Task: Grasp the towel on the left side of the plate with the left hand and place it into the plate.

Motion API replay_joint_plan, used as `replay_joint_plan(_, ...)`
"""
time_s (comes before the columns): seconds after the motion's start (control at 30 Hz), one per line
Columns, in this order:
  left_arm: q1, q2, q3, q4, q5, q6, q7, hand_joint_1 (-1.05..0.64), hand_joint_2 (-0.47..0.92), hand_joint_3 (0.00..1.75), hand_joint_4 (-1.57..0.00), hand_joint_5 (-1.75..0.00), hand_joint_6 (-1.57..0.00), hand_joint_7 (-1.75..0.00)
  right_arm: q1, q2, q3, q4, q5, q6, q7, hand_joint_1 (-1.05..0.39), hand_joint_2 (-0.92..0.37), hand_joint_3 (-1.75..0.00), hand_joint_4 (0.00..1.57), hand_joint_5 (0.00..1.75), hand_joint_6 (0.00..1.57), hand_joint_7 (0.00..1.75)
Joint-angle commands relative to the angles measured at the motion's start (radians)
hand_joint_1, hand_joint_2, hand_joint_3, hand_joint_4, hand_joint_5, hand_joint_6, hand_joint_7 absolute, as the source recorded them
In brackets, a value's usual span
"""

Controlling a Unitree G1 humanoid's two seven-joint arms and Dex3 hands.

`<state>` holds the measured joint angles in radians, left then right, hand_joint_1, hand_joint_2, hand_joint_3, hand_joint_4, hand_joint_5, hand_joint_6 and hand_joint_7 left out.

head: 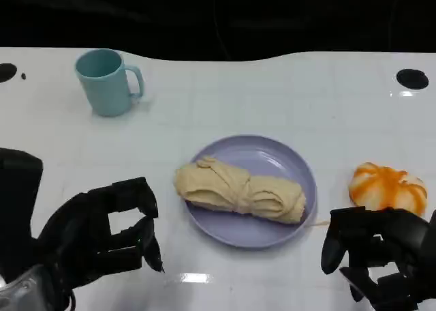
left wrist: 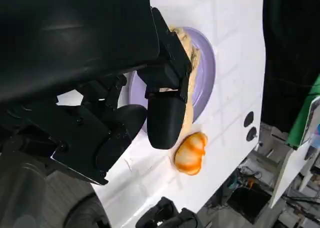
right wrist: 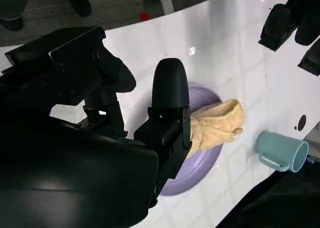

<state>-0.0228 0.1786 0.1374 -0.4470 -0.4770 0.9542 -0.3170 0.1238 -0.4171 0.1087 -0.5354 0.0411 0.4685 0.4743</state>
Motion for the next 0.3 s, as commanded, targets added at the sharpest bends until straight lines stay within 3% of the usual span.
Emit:
replay_joint_plan(0.03,-0.004,0.021,-0.005,0.004,0.004,-0.014,0.014,-0.10,0.52,1.38,-0.84,-1.75,-0.71,-1.75,0.001,-0.010,-0.003,-0.003,-0.003,0.000,-0.005,0.07,-0.59,-1.08,0.69,1.69,0.67,1.43)
replay_joint_plan(0.3,-0.007,0.042,-0.019,0.031,0.002,-0.048,0.003,-0.11,0.53,1.38,-0.84,-1.75,-0.71,-1.75,0.000,-0.007,-0.002,0.007,-0.007,-0.016,-0.004,0.07,-0.59,-1.07,0.69,1.69,0.67,1.43)
